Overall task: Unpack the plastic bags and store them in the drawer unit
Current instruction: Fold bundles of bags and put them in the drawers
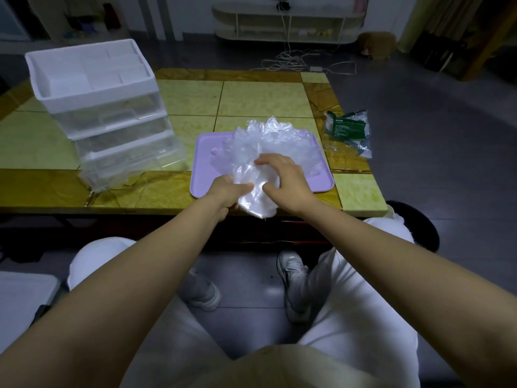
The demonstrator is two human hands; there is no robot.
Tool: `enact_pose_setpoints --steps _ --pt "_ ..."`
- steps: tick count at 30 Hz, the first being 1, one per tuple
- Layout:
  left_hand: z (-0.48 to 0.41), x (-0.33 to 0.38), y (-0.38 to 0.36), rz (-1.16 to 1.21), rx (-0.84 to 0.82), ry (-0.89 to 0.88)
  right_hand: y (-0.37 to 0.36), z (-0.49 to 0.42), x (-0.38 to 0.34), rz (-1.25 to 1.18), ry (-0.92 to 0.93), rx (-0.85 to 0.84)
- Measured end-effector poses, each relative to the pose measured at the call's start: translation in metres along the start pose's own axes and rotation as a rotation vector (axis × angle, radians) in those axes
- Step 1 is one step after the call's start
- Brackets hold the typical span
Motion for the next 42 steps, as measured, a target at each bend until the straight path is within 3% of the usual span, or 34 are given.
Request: enact_pose_setpoints --steps 4,6,10,18,23,28,38,42 --pt "0.007 0.002 -0.001 -0.034 -0.126 -0.058 -0.022 0.005 0.012 -0.154 -0.134 -0.256" --pt "0.009 0.003 0.001 -0.071 -0.13 -0.092 -0.027 0.009 0.016 -0.292 -0.194 -0.287" --pt "0.005 0.002 0.003 -0.008 -0.103 -0.11 -0.036 0.011 0.018 -0.584 -0.356 -0.235" --pt "0.0 -0.002 0.013 0.211 -0.039 -0.021 -0.032 0.004 0.022 -0.612 -0.454 -0.1" --pt "0.001 -0.006 0.016 0.161 -0.164 0.082 -0.038 0.0 0.015 -0.72 -0.481 -0.072" --pt "-0.013 0.003 0.039 0.182 0.021 -0.038 -0.047 -0.015 0.002 -0.746 -0.456 -0.08" --pt "-0.019 0.022 0.115 0.143 0.218 -0.108 -0.08 -0.057 -0.045 -0.731 -0.331 -0.167" --pt "-0.021 0.033 0.165 0.147 0.313 -0.157 -0.107 -0.079 -0.087 -0.865 -0.255 -0.327"
Point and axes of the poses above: each hand's wrist, its own z-axis away from the middle knuckle, its own y-axis out of the back of the hand, x = y × z, the point moved 6 cm from there along -z, towards the middle knuckle, and after that the axes turned 1 degree about x, right-handed, at the moved point
